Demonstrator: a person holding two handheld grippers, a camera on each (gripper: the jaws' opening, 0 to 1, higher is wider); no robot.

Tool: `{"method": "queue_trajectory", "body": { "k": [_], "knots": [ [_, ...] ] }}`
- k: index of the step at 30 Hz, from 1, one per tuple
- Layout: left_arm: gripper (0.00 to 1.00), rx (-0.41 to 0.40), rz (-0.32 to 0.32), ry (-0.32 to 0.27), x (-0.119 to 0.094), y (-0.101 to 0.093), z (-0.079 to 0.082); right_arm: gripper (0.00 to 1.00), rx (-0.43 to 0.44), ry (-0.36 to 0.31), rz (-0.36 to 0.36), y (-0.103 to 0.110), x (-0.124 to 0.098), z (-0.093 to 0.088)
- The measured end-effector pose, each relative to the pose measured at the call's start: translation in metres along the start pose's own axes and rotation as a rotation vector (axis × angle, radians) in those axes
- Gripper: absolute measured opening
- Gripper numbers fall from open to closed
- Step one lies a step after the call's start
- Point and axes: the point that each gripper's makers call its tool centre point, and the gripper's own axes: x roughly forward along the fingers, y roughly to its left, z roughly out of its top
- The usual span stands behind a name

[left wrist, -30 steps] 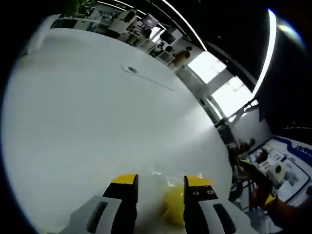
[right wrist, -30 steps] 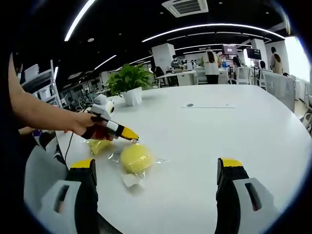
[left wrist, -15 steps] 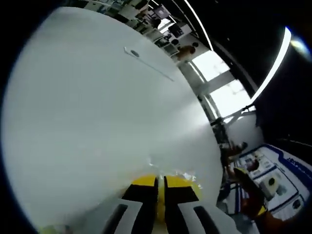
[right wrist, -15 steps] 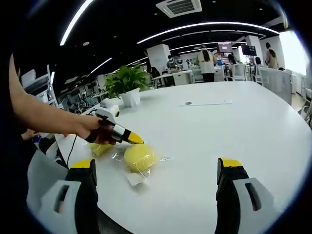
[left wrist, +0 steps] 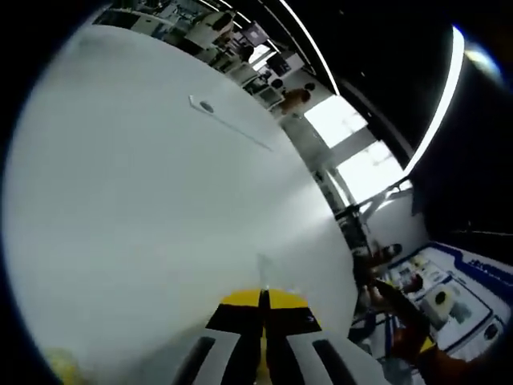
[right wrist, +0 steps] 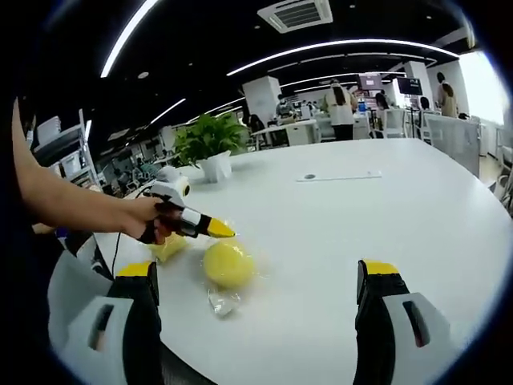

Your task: Compare the silicone blocks by pressing each to a similar depth, holding the contact briefly, and releasing to observe deformation and rebound differences across the visible hardness samples.

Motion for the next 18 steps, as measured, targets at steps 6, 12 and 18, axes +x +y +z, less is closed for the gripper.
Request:
{"method": "queue_trajectory", "body": {
  "k": [6,12,18],
  "knots": [
    [0.00,0.062,-0.024,-0.065,-0.012,-0.019,0.014,0.96,0.004,-0.003,0.009,0.001,-0.001,0.000],
    [0.00,0.132,-0.045,-0.142,-0.033,-0.046,0.029,0.96,0.008,-0.042,0.008,0.001,-0.002,0.009],
    [0.00,0.223,-0.048,-0.175,-0.047,-0.059,0.040,0.96,-0.003,-0.063,0.013,0.002,-0.002,0.014]
  ]
}}
